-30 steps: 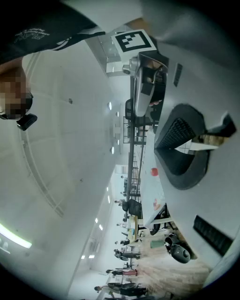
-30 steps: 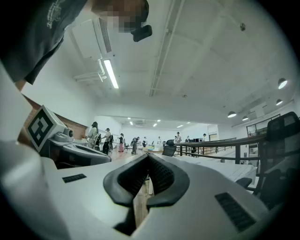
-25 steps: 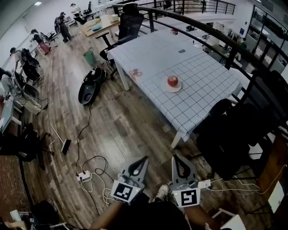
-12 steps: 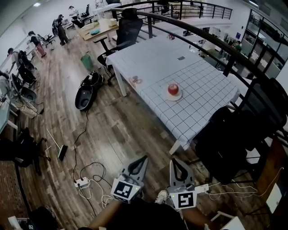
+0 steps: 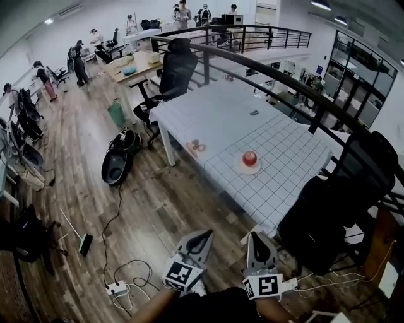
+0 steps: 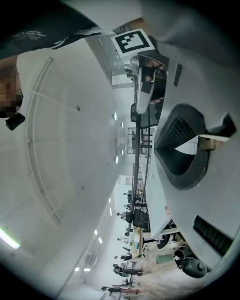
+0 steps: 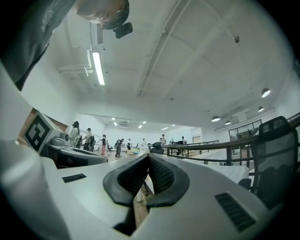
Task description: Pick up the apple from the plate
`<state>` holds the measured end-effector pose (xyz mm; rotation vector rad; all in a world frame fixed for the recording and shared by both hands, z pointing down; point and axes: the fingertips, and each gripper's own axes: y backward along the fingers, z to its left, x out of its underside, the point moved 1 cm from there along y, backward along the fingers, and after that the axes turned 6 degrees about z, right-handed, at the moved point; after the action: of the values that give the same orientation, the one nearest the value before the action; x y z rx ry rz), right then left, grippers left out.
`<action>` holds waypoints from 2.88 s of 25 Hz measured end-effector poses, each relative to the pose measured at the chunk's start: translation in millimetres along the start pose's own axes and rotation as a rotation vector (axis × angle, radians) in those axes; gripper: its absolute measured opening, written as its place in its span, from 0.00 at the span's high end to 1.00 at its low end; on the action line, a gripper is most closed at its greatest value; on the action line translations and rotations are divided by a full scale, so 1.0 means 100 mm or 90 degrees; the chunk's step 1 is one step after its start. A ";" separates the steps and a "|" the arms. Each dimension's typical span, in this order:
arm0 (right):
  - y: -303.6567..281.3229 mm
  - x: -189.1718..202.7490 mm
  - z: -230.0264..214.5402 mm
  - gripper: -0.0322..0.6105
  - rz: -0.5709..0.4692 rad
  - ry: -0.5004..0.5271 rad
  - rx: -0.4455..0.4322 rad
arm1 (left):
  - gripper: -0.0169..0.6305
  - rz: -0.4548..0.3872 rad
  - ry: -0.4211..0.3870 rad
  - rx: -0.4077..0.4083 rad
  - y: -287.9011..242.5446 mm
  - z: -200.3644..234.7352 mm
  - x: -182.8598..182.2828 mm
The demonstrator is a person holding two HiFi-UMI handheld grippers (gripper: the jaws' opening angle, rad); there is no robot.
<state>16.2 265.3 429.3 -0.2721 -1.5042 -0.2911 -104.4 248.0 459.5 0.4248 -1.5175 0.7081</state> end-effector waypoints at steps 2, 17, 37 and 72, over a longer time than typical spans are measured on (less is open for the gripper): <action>-0.06 0.00 0.04 0.91 0.003 0.009 0.010 | 0.94 -0.001 0.009 0.005 -0.01 0.12 0.04; -0.75 0.11 -0.21 0.91 0.009 0.035 0.057 | 0.94 -0.010 -0.026 0.041 -0.52 0.39 -0.16; -2.05 -0.37 -1.00 0.91 -0.046 0.006 -0.115 | 0.94 -0.007 -0.022 -0.030 -1.90 0.99 -0.78; -3.94 0.65 -1.38 0.91 0.099 0.016 0.106 | 0.94 -0.005 -0.044 0.173 -3.46 2.74 -0.48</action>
<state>8.6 -153.5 485.7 -0.2502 -1.4641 -0.0443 -79.6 -194.3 482.8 0.6647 -1.4882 0.9049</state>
